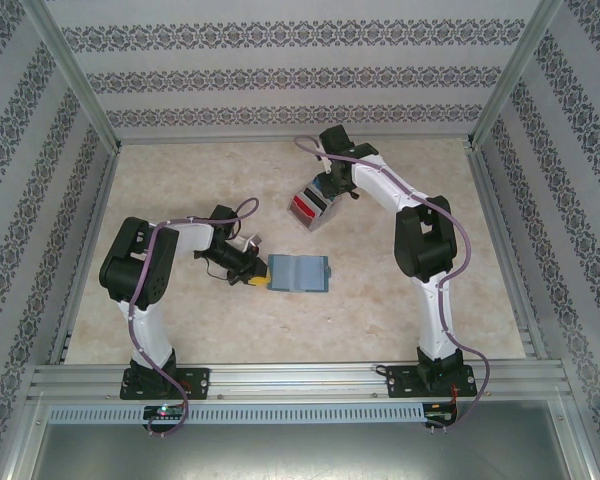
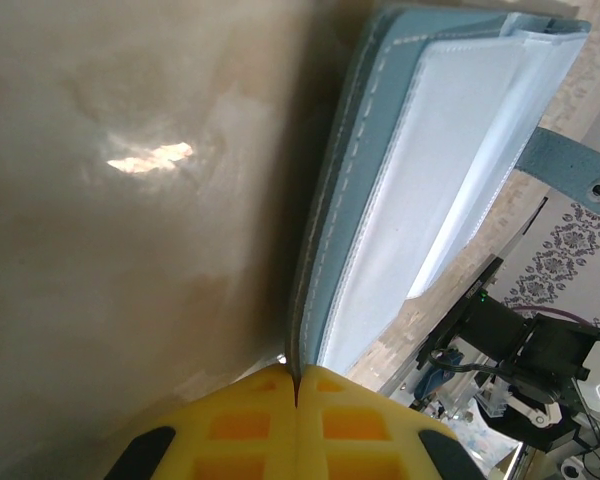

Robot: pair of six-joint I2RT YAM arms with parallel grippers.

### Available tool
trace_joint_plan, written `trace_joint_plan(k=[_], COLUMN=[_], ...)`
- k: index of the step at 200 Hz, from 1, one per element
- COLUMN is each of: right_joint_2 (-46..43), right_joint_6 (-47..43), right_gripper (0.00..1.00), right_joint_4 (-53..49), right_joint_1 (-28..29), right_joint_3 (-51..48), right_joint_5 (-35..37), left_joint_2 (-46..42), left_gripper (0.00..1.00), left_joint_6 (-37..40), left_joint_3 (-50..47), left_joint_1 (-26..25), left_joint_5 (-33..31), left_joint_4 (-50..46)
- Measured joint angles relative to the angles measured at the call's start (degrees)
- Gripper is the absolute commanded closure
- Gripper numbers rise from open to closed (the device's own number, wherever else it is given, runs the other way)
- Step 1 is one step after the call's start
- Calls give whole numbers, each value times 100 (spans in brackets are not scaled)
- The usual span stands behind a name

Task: Put the credit cards into the card holder
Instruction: Move the storage box to the top-center of the table.

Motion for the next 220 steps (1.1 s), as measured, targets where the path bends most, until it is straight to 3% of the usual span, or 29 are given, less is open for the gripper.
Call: trace_joint_plan(k=[24, 59, 86, 160, 220], right_joint_2=[-15, -354, -894, -2852, -3403], right_joint_6=[-11, 50, 315, 850, 1051], right_gripper=[68, 60, 58, 63, 49], right_joint_4=[44, 339, 601, 1099, 1034], right_joint_1=[-28, -103, -219, -678, -890], right_joint_3=[-9, -431, -918, -2424, -3119], right_joint_5=[-83, -249, -538, -1757, -2424], left_joint_2=[0, -2, -70, -802, -1320], left_gripper=[99, 60, 45, 26, 26], left_joint_6=[20, 79, 107, 22, -490], left_joint_3=[28, 127, 240, 313, 1043], left_joint_1=[0, 0, 0, 79, 111], left_joint_5=[0, -2, 20, -74, -468], left_joint_4=[-55, -160, -232, -527, -579])
